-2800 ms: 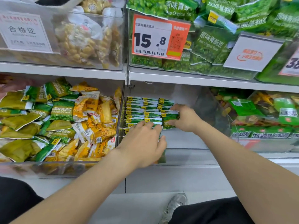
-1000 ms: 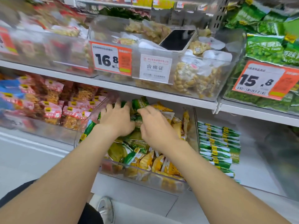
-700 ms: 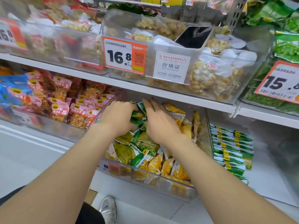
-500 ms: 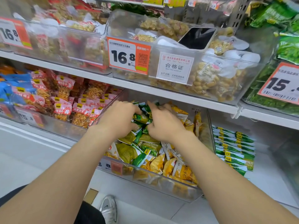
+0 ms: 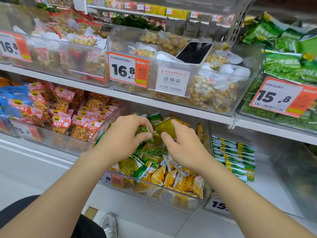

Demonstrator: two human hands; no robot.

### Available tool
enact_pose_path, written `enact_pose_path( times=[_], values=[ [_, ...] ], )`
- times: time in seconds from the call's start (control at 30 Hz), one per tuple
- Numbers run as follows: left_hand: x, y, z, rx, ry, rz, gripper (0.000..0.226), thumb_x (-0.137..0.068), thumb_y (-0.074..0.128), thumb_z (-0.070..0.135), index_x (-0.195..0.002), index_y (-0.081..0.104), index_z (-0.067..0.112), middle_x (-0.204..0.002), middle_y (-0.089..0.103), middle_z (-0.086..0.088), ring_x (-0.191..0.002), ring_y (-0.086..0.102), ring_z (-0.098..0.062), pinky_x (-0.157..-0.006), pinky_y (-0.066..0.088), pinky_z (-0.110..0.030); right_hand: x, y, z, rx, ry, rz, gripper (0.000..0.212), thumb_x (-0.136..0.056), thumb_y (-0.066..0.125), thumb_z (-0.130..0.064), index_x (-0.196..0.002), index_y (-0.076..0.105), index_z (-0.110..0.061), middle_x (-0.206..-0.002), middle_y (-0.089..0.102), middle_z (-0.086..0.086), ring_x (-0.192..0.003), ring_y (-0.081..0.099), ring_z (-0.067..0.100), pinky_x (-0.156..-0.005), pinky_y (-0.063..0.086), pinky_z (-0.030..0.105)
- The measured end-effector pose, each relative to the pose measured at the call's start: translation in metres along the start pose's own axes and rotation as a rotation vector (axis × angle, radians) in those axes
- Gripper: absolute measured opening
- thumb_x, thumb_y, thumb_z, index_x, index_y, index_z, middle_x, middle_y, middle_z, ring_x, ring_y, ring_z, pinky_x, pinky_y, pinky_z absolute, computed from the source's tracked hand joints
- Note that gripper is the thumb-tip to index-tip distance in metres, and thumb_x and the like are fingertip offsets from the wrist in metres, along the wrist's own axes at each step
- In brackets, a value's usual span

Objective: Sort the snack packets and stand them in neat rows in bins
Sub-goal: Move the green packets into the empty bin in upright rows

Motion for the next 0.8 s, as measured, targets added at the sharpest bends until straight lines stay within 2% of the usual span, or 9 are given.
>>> enact_pose_path(
  times=[0.13,0.2,0.27,0.37,0.43,0.5,0.6,0.73,0.8],
  values=[
    [0.008,0.013,0.02,0.089,-0.007,-0.012,0.005,-0.094,0.075,0.039,-0.096,0.071,0.037,-0.088,0.065,0.02,-0.081,0.055,0.008,-0.07,0.036,-0.016,0.016,-0.001,0.001,-0.01,0.013,-0.159,0.009,-0.108,0.047,-0.033,-0.104,0.045,-0.025,-0.08,0.061,-0.002,-0.068,0.056,0.011,-0.065,0.044,0.037],
    [0.01,0.025,0.021,0.097,-0.049,-0.054,0.021,-0.09,0.079,0.045,-0.103,0.068,0.032,-0.102,0.064,0.019,-0.092,0.057,0.002,-0.079,0.041,-0.023,0.021,-0.003,0.006,-0.004,0.019,-0.177,0.005,-0.107,0.05,-0.025,-0.105,0.053,-0.022,-0.08,0.062,0.002,-0.063,0.057,0.015,-0.063,0.046,0.039],
    [0.009,0.034,0.02,0.086,-0.141,-0.08,0.037,-0.087,0.078,0.054,-0.104,0.067,0.023,-0.106,0.062,0.013,-0.104,0.058,-0.01,-0.084,0.044,-0.029,0.024,-0.007,0.011,0.002,0.068,-0.154,0.018,-0.107,0.048,-0.027,-0.123,0.055,-0.022,-0.086,0.067,0.002,-0.07,0.063,0.017,-0.068,0.053,0.044],
    [0.01,0.039,0.025,0.186,-0.244,-0.063,0.054,-0.09,0.072,0.057,-0.07,0.05,0.013,-0.067,0.047,0.001,-0.073,0.068,-0.033,-0.061,0.046,-0.036,0.025,-0.018,0.018,-0.066,0.156,-0.069,0.034,-0.106,0.046,-0.036,-0.14,0.05,-0.034,-0.118,0.069,-0.008,-0.1,0.066,0.01,-0.091,0.055,0.044],
    [0.011,0.038,0.03,0.203,-0.287,-0.05,0.059,-0.093,0.066,0.06,-0.066,0.042,0.014,-0.057,0.039,-0.006,-0.062,0.066,-0.04,-0.054,0.042,-0.036,0.026,-0.024,0.019,-0.181,0.219,-0.036,0.046,-0.1,0.042,-0.059,-0.143,0.049,-0.043,-0.14,0.058,-0.014,-0.124,0.057,0.007,-0.108,0.047,0.044],
    [0.011,0.035,0.036,0.224,-0.35,-0.059,0.053,-0.096,0.061,0.062,-0.071,0.044,0.018,-0.065,0.054,-0.011,-0.057,0.07,-0.034,-0.054,0.047,-0.037,0.027,-0.026,0.019,-0.317,0.271,-0.036,0.06,-0.091,0.032,-0.074,-0.142,0.05,-0.047,-0.147,0.052,-0.019,-0.136,0.048,0.004,-0.118,0.038,0.043],
    [0.01,0.038,0.045,0.474,-0.466,-0.089,0.04,-0.1,0.06,0.055,-0.085,0.062,0.018,-0.096,0.069,-0.01,-0.06,0.075,-0.021,-0.07,0.066,-0.043,0.03,-0.026,0.021,-0.316,0.303,-0.068,0.052,-0.104,0.031,-0.057,-0.152,0.042,-0.043,-0.159,0.041,-0.015,-0.144,0.039,0.007,-0.122,0.033,0.043],
    [0.005,0.045,0.048,0.87,-0.547,-0.203,0.025,-0.107,0.055,0.019,-0.106,0.074,0.004,-0.1,0.074,-0.029,-0.087,0.074,-0.034,-0.089,0.062,-0.056,0.036,-0.029,0.023,-0.214,0.251,-0.064,0.05,-0.107,0.05,-0.049,-0.153,0.039,-0.034,-0.152,0.05,-0.009,-0.136,0.048,0.006,-0.114,0.043,0.038],
    [0.004,0.046,0.051,0.973,-0.571,-0.237,0.021,-0.101,0.053,0.004,-0.107,0.073,0.003,-0.101,0.077,-0.024,-0.088,0.072,-0.034,-0.089,0.06,-0.053,0.036,-0.033,0.025,-0.169,0.212,-0.009,0.025,-0.105,0.06,-0.041,-0.128,0.06,-0.031,-0.118,0.069,-0.011,-0.1,0.063,-0.002,-0.088,0.052,0.029]
  ],
)
Point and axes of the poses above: each hand's wrist, its own x-axis away from the middle knuckle, its own y-axis out of the palm, z = x × y, the point moved 2 cm from there along -x, towards the middle knuckle
